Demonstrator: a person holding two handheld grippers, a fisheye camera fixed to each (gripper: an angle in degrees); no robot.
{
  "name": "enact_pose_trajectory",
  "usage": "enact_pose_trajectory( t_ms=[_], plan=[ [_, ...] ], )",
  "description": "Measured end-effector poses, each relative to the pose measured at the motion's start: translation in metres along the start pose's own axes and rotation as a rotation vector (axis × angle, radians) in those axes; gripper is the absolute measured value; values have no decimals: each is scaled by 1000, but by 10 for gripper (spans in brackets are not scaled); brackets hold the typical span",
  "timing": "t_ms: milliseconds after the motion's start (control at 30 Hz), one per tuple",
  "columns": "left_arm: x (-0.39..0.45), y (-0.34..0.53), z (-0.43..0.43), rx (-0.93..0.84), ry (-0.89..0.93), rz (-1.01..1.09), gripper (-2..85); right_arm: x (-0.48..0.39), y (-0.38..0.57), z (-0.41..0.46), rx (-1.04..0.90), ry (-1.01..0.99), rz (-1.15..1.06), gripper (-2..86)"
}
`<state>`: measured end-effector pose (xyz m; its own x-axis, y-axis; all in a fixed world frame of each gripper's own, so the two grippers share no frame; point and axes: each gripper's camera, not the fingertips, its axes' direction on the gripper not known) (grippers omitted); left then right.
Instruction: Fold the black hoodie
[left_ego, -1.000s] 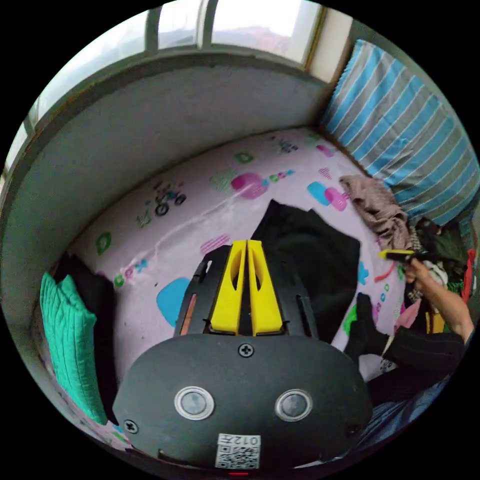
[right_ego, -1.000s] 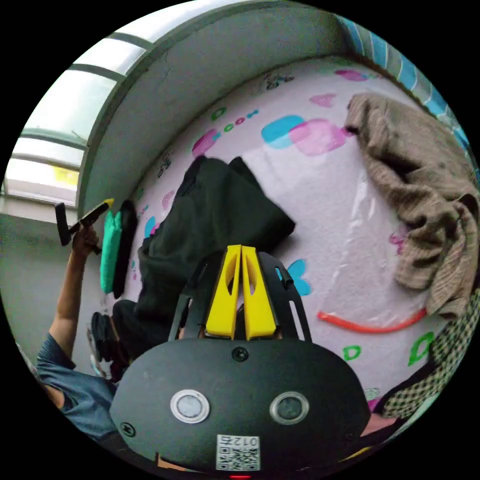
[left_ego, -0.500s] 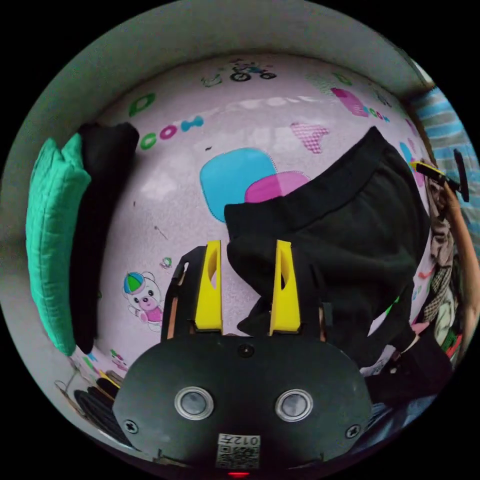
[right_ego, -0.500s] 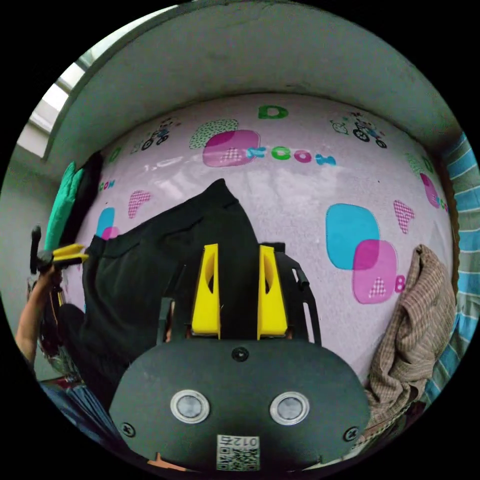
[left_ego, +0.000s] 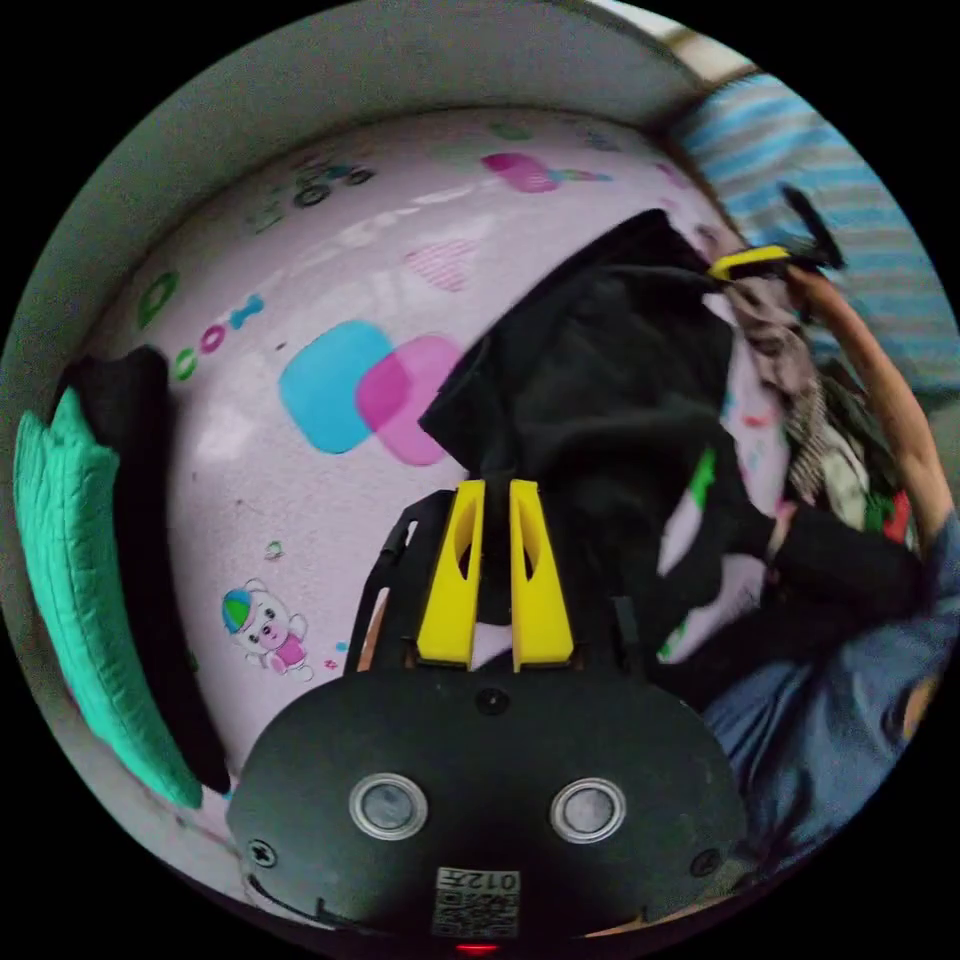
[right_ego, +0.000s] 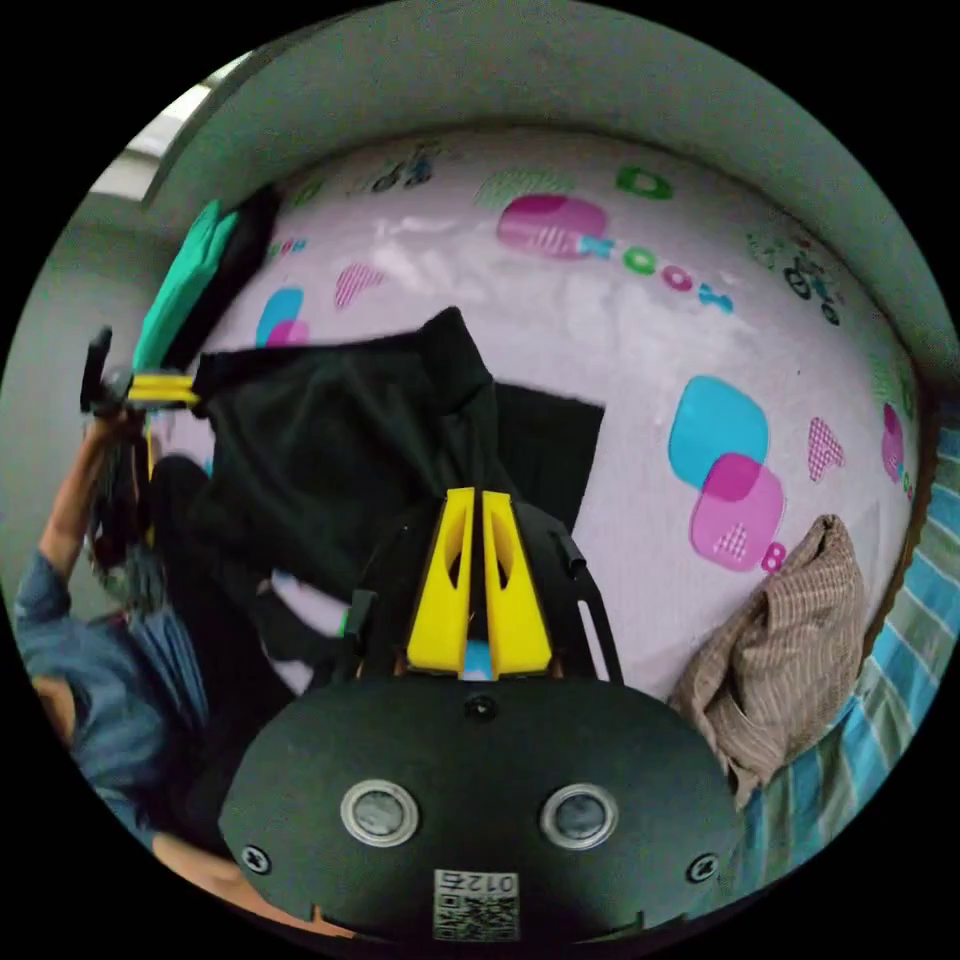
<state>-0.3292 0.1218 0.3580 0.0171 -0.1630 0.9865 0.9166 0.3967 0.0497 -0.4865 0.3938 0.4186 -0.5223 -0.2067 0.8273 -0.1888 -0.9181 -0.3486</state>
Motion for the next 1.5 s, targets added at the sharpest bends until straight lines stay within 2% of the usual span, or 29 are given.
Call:
enact_pose_trajectory(
  t_ms=[100, 167, 200, 233, 300, 367, 467, 533, 567, 633, 800, 867, 933, 1033, 1167, 1233, 1367, 1500],
  plan=[
    [37, 14, -7, -43, 127, 182, 49, -5, 10, -18, -198, -52, -91, -4],
    [80, 31, -1, -154, 292, 386, 50, -6, 17, -18, -375, -136, -106, 3],
    [90, 35, 2, -197, 315, 434, 50, -5, 23, -13, -515, -182, -84, 18],
    [106, 43, 6, -260, 298, 508, 53, -1, 28, -8, -643, -138, -36, 39],
    [109, 49, 6, -296, 154, 538, 59, 4, 30, -8, -759, 9, 20, 69],
    [88, 41, -3, -237, 44, 424, 63, 9, 19, -19, -721, 138, 73, 75],
    [42, 14, -12, -69, -107, 162, 70, 5, -23, -49, -436, 289, 104, 76],
    [22, -4, 1, -63, -235, 58, 77, 0, -63, -67, -199, 307, 130, 75],
    [13, -14, 15, -84, -269, 25, 82, -1, -73, -71, -147, 296, 141, 75],
    [1, -26, 39, -152, -217, -23, 89, -5, -110, -77, 13, 221, 162, 75],
    [-2, -43, 86, -229, -283, -20, 97, -14, -172, -66, 110, 209, 146, 79],
    [-3, -51, 102, -256, -275, -16, 96, -12, -189, -61, 126, 150, 206, 83],
    [-1, -56, 111, -280, -311, 3, 94, -2, -203, -58, 155, 57, 375, 86],
    [1, -58, 116, -284, -313, 13, 88, -1, -210, -65, 303, 42, 439, 72],
    [-12, -48, 95, -204, -312, -64, 68, -11, -229, -52, 160, 120, 290, 79],
    [-22, -41, 88, -179, -340, -99, 61, -22, -233, -42, 86, 204, 138, 78],
    [-42, -28, 102, -212, -282, -160, 63, -32, -233, -27, 5, 244, -4, 77],
    [-36, -17, 122, -248, -270, -133, 70, -44, -231, -14, -48, 261, -102, 78]
  ],
)
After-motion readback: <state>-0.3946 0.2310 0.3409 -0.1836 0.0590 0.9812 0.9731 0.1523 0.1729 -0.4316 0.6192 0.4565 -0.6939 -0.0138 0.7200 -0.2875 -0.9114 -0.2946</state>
